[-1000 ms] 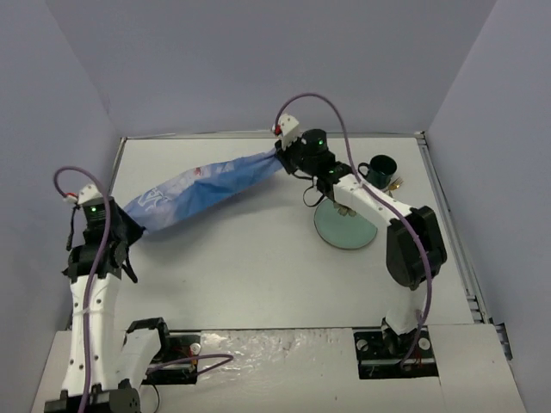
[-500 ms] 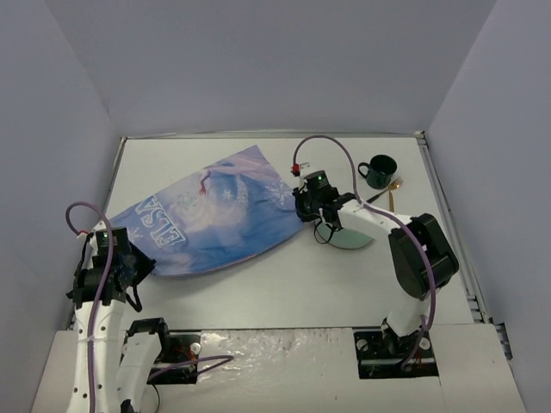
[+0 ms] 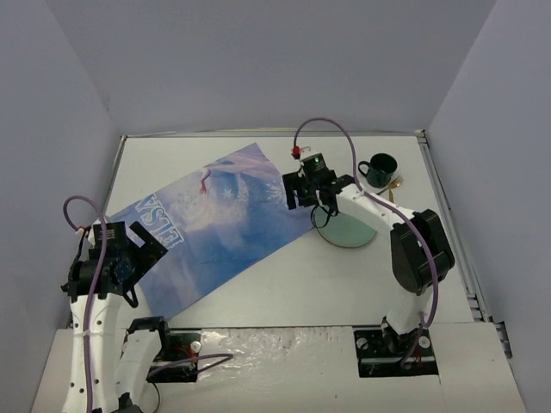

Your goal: Set the dinner table for one person

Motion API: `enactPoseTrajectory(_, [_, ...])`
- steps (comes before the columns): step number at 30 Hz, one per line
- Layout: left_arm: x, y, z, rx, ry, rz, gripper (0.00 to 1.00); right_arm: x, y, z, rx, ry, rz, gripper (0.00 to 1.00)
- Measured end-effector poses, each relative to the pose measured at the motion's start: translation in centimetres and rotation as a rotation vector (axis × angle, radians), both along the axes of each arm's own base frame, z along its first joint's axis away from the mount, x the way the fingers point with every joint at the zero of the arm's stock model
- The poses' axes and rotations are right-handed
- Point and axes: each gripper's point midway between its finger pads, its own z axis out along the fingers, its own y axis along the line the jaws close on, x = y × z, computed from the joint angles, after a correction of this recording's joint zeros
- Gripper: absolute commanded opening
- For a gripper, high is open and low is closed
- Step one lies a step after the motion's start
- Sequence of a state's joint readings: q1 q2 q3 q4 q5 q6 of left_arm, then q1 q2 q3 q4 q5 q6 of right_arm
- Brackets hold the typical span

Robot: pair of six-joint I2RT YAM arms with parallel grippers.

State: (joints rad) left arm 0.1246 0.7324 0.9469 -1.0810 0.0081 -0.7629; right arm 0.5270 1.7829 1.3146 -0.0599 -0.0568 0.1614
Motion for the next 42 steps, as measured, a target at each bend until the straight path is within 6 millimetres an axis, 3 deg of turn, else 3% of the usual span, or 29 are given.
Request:
enactPoseTrajectory(4, [2.4, 0.9, 2.7, 0.057, -0.055, -0.031, 0.91, 3.8, 2.5, 5.5, 0.055, -0.135, 0.058, 0.66])
enactPoseTrajectory(7, [5.3, 1.4, 3.2, 0.087, -0.07, -0.061, 0.86, 6.7, 4.5, 7.6, 0.066, -0.214, 0.116, 0.63])
enactPoseTrajectory(10, [8.5, 2.0, 2.3, 0.105, -0.057, -0.081, 0.79, 8.6, 5.9, 5.7, 0.046, -0.219, 0.166, 0.55])
enactPoseTrajectory(13, [11.7, 2.7, -0.1, 0.111, 0.014, -0.09, 0.73, 9.1, 6.6, 1.3, 0.001, -0.155, 0.212, 0.46])
enactPoseTrajectory(18, [17.1, 4.1, -4.4, 0.118, 0.079, -0.079, 0.66, 8.5, 6.6, -6.6, -0.065, -0.024, 0.265, 0.38])
enactPoseTrajectory(21, [19.0, 4.9, -7.3, 0.106, 0.117, -0.067, 0.63, 7.9, 6.3, -9.0, -0.087, 0.022, 0.276, 0.37])
enactPoseTrajectory(30, [20.0, 7.1, -14.7, 0.04, 0.245, 0.02, 0.58, 8.3, 6.5, -9.6, -0.086, 0.012, 0.28, 0.41])
enactPoseTrajectory(42, [21.4, 13.5, -14.9, -0.015, 0.208, 0.205, 0.57, 13.0, 9.4, -9.4, -0.051, -0.091, 0.296, 0.43])
